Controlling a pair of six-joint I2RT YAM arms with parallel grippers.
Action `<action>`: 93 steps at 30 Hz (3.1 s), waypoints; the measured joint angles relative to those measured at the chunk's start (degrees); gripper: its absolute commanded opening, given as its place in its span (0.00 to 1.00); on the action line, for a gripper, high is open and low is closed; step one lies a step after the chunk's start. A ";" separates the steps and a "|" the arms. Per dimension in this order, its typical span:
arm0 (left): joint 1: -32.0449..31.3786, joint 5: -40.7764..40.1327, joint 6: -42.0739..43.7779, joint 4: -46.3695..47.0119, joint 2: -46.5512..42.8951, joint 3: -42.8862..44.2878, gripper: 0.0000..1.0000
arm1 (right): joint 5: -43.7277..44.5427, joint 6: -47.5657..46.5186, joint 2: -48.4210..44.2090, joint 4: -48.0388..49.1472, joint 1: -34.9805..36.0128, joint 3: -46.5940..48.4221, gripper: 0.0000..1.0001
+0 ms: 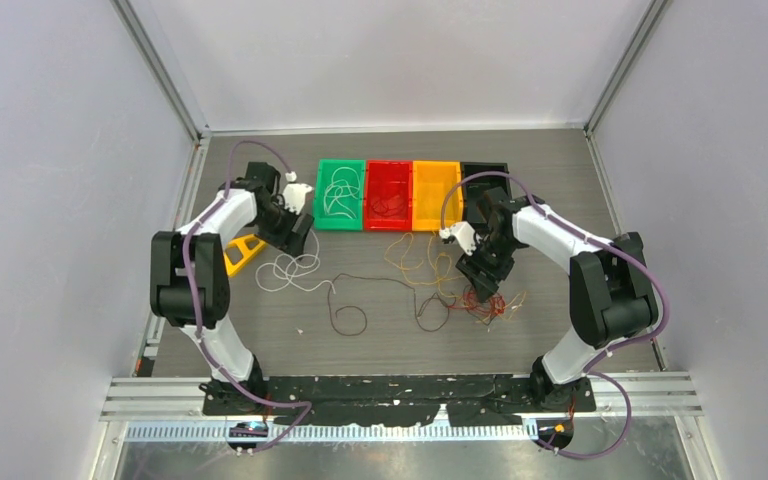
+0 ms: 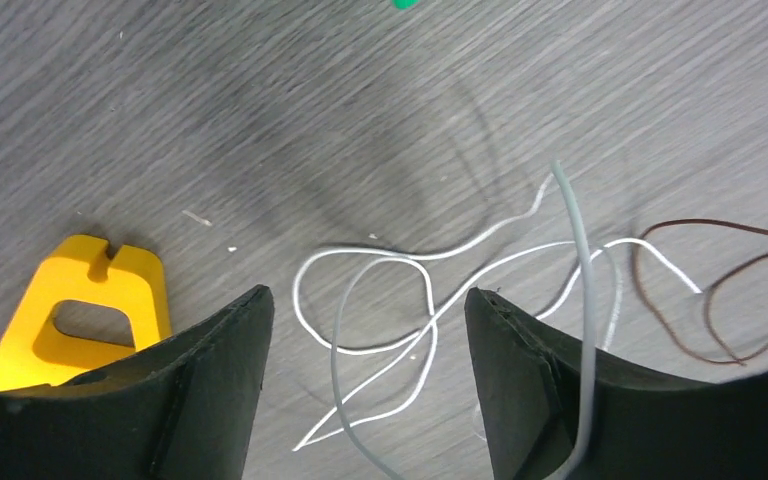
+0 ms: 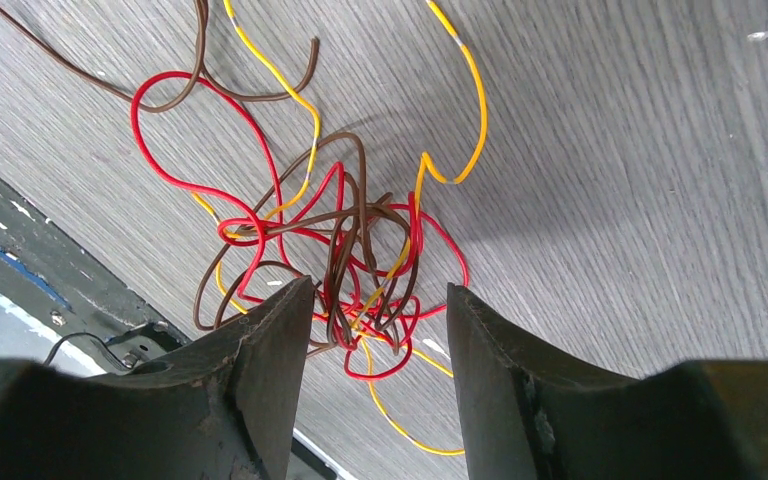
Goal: Untangle the cables
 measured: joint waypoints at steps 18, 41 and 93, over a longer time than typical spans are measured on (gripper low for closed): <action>-0.87 12.39 -7.06 -0.76 -13.53 -12.79 0.93 | -11.08 1.77 -2.45 -4.15 0.42 7.93 0.68; -0.96 9.90 30.03 1.25 -12.17 -10.49 0.97 | -13.03 1.90 -2.43 -5.84 0.79 7.89 0.68; -19.10 -6.75 14.58 -3.89 -3.96 -9.53 0.15 | -12.61 1.22 -1.77 -6.29 0.79 4.98 0.66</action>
